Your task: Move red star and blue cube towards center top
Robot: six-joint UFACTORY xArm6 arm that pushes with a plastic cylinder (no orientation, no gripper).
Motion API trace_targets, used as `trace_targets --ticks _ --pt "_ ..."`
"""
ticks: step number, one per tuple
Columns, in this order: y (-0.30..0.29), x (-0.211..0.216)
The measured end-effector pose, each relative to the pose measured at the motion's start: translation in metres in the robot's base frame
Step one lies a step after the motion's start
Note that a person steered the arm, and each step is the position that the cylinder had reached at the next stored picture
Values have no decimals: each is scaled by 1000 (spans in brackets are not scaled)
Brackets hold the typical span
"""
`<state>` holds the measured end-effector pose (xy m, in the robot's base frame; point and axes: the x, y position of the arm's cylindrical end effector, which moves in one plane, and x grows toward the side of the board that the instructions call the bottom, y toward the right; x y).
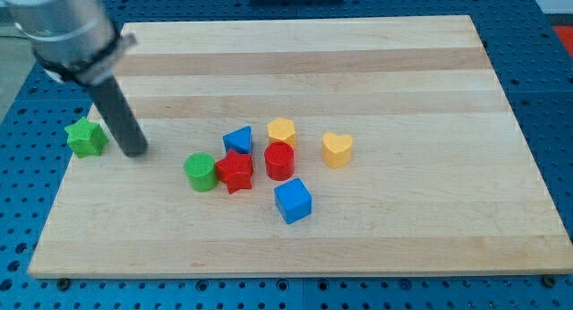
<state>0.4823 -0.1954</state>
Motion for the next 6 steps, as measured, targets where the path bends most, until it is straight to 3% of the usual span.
trace_targets --ticks 1,2,3,4,5,6 --pt "-50 38" --pt "-109 14" --pt "-107 -23" --pt "-79 -62" --pt "-31 -26" --pt "54 39"
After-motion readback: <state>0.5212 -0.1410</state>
